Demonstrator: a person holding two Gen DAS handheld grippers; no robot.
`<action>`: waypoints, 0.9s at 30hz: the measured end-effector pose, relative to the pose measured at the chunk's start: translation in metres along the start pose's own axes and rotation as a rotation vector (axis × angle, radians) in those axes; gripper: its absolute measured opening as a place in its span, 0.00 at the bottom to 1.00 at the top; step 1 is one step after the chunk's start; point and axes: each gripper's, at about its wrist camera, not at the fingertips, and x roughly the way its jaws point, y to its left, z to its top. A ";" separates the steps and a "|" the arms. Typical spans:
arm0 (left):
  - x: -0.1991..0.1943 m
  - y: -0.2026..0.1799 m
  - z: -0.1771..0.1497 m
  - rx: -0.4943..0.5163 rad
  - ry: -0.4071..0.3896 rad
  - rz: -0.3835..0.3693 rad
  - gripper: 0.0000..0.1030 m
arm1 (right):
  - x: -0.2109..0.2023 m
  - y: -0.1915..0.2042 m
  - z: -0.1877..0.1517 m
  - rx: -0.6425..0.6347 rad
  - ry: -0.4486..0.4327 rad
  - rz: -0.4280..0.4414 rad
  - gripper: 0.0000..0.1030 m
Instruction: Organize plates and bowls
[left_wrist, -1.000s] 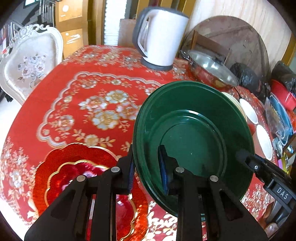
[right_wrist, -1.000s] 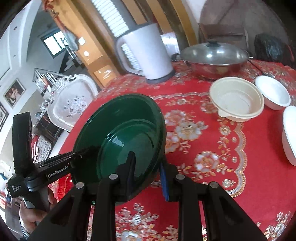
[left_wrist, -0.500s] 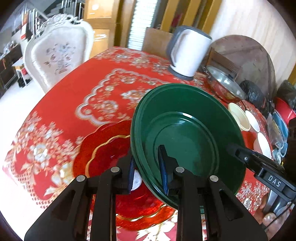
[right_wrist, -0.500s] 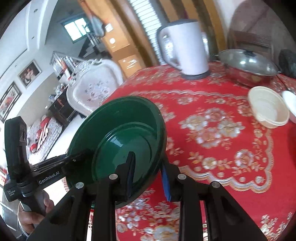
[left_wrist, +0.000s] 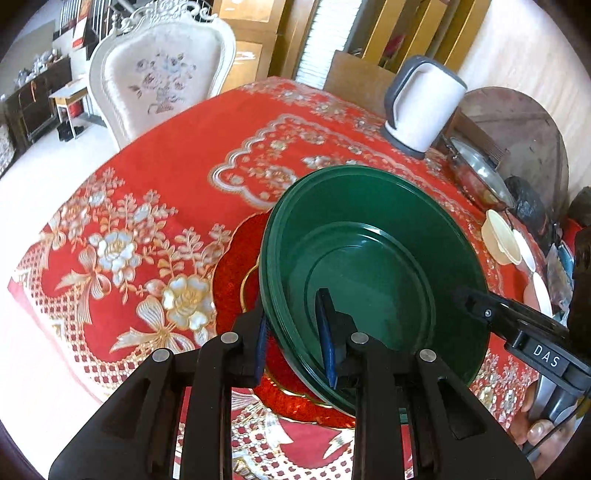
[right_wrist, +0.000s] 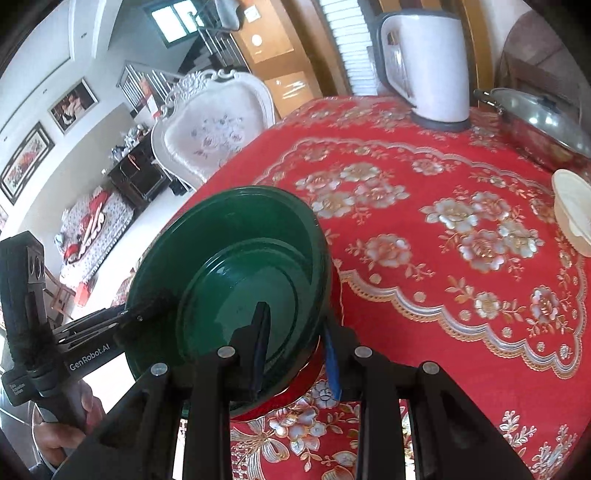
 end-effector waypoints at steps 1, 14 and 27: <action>0.001 0.002 -0.002 -0.005 0.002 0.000 0.23 | 0.003 0.001 -0.001 -0.003 0.008 -0.001 0.27; 0.012 0.010 -0.016 0.001 -0.031 0.059 0.23 | 0.019 0.011 -0.011 -0.025 0.064 -0.021 0.27; 0.023 0.014 -0.020 -0.016 -0.039 0.085 0.23 | 0.025 0.013 -0.014 -0.012 0.086 -0.021 0.27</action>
